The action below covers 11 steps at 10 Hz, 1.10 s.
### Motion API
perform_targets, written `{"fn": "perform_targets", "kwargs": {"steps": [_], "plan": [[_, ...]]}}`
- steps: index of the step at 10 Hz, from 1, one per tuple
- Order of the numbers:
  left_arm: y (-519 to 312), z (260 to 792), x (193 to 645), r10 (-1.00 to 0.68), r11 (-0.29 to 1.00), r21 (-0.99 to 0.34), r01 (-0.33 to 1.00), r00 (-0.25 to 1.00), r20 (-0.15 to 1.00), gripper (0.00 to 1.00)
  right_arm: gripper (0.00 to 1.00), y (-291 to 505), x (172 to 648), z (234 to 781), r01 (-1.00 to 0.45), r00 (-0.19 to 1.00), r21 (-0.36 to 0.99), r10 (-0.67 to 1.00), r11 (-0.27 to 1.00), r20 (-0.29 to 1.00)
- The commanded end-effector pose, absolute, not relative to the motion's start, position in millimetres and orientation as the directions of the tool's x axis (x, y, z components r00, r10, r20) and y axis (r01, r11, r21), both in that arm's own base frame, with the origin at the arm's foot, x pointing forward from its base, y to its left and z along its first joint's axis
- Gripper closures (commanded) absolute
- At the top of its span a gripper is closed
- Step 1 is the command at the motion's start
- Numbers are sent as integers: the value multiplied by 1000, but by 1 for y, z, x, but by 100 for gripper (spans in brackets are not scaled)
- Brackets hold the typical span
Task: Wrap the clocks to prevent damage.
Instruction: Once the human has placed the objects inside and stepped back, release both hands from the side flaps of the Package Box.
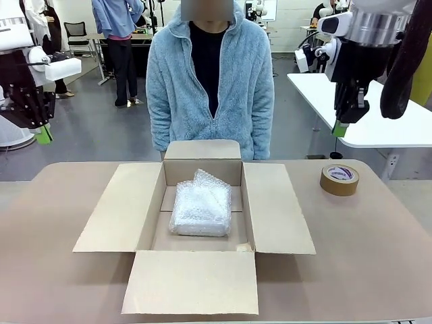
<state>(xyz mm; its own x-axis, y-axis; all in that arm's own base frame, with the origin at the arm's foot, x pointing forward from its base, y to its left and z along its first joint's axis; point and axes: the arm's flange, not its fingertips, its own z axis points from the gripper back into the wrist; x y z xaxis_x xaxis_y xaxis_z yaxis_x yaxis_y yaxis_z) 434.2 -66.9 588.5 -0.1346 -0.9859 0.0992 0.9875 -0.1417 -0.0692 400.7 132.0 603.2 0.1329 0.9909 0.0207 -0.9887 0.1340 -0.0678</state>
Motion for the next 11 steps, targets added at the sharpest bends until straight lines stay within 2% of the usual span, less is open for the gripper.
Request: {"fn": "perform_targets", "kwargs": {"steps": [1, 2, 4, 9, 11], "plan": [[-42, 580, 437, -928, -192, -55, 980, -163, 334, 100, 99, 98, 409, 603, -999, 22, -23, 967, 29, 255], [-13, 573, 437, -892, -106, 4, 994, -97, 441, 100, 99, 62, 412, 599, -1000, 12, 0, 914, 13, 406], [20, 559, 422, -813, -40, 89, 995, -84, 576, 100, 99, 2, 416, 582, -1000, 0, 11, 750, -10, 662], [90, 527, 409, -764, 39, -50, 998, 62, 642, 100, 99, -94, 397, 514, -990, 126, 62, 629, 124, 767], [112, 517, 405, -697, -14, -58, 998, 31, 717, 100, 99, -108, 393, 488, -989, 119, 46, 586, 138, 801]]}}
